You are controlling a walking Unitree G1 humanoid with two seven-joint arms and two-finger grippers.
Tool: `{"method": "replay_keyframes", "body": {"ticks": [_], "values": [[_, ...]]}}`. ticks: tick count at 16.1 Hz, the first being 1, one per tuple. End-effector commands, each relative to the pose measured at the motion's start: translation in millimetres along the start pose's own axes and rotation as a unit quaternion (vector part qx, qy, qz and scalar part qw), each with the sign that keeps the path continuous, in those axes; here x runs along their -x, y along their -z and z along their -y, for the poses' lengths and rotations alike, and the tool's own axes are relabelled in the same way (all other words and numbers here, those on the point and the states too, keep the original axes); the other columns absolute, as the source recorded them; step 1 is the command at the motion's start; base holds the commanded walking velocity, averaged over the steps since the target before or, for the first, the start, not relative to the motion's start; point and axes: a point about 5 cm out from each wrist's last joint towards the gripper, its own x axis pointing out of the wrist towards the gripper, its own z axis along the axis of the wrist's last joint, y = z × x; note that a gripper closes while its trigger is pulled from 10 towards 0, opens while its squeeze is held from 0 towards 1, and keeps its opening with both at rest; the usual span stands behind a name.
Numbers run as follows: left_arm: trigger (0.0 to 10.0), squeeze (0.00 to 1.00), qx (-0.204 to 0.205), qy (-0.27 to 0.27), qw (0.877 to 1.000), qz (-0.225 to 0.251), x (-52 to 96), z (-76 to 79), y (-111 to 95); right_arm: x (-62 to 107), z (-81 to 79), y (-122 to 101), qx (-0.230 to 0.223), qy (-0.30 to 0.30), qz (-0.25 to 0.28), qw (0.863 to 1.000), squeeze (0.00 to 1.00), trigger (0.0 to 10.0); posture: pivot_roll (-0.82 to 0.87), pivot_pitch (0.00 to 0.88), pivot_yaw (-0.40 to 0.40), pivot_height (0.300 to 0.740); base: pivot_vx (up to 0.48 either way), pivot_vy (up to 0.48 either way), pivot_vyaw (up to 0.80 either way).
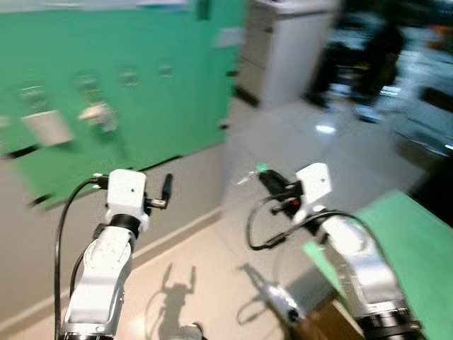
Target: Hang keys on a hook
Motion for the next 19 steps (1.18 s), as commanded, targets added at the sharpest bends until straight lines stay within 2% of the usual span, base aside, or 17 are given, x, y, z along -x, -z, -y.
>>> {"method": "replay_keyframes", "body": {"ticks": [1,2,4,5,7,10,12,13,14,15,16,17,18,19], "values": [[10.0,0.0,0.002,0.018,1.0,0.009,-2.6,5.6,-4.2,4.9,4.2,-2.5,-0.005,0.005,0.004,1.0,0.0,0.0,0.07,0.001,-0.061,0.74,0.0,0.0,0.52],[10.0,0.0,0.007,0.022,1.0,0.007,-3.2,9.0,-3.1,6.9,6.6,-2.2,-0.005,0.006,0.004,1.0,0.0,0.0,0.07,0.0,-0.051,0.74,0.0,0.0,0.51],[10.0,0.0,0.013,0.04,0.999,-0.003,-6.3,22.0,1.7,5.5,12.9,-1.2,-0.018,0.047,0.014,0.999,0.0,0.0,0.04,0.0,-0.04,0.74,0.0,0.0,0.51],[10.0,0.0,0.005,0.049,0.999,0.0,-8.1,31.5,2.3,5.4,10.2,0.8,-0.019,0.051,0.015,0.998,0.0,0.0,0.02,0.0,-0.023,0.74,0.0,0.0,0.51],[10.0,0.0,0.022,0.055,0.998,0.005,-12.4,41.1,-0.3,9.1,11.3,1.7,-0.018,0.057,0.016,0.998,0.0,0.0,0.0,0.0,-0.009,0.74,0.0,0.0,0.51],[10.0,0.0,0.018,0.072,0.997,0.001,-12.7,45.9,1.1,11.7,11.3,0.0,-0.012,0.06,0.021,0.998,0.0,0.0,-0.01,0.0,0.01,0.74,0.0,0.0,0.51],[10.0,0.0,0.013,0.052,0.999,0.0,-10.3,34.0,3.6,14.8,16.4,0.2,-0.028,0.095,0.025,0.995,0.0,0.0,0.0,0.0,-0.005,0.74,0.0,0.0,0.5],[10.0,0.0,0.03,0.024,0.999,-0.013,-6.0,25.3,11.4,20.3,22.2,7.6,-0.046,0.156,0.019,0.987,0.0,0.0,0.0,0.0,-0.012,0.74,0.0,0.0,0.51],[10.0,0.0,0.049,0.001,0.998,-0.027,0.1,18.0,18.4,25.7,23.6,14.9,-0.061,0.189,0.011,0.98,0.0,0.0,0.0,0.0,-0.011,0.74,0.0,0.0,0.5],[10.0,0.0,0.082,-0.033,0.995,-0.055,27.7,3.6,35.4,36.2,21.1,23.4,-0.06,0.216,0.0,0.975,0.0,0.0,0.0,0.0,-0.012,0.74,0.0,0.0,0.51],[10.0,0.0,0.09,-0.041,0.993,-0.064,36.6,-0.1,40.5,39.3,20.1,25.6,-0.058,0.223,-0.003,0.973,0.0,0.0,0.0,0.0,-0.015,0.74,0.0,0.0,0.51],[10.0,0.0,0.097,-0.044,0.991,-0.085,45.7,-1.6,48.1,43.4,19.6,27.7,-0.052,0.231,-0.008,0.972,0.0,0.0,0.0,0.0,-0.017,0.74,0.0,0.0,0.5],[10.0,0.0,0.095,-0.03,0.99,-0.1,55.2,-0.6,52.7,55.8,13.1,32.4,-0.048,0.228,-0.024,0.972,0.0,0.0,0.01,0.0,-0.032,0.74,0.0,0.0,0.5],[10.0,0.0,0.077,0.001,0.994,-0.073,49.6,3.7,42.9,76.3,4.2,41.7,-0.036,0.215,-0.056,0.974,0.0,0.0,0.03,0.0,-0.053,0.74,0.0,0.0,0.51]]}}
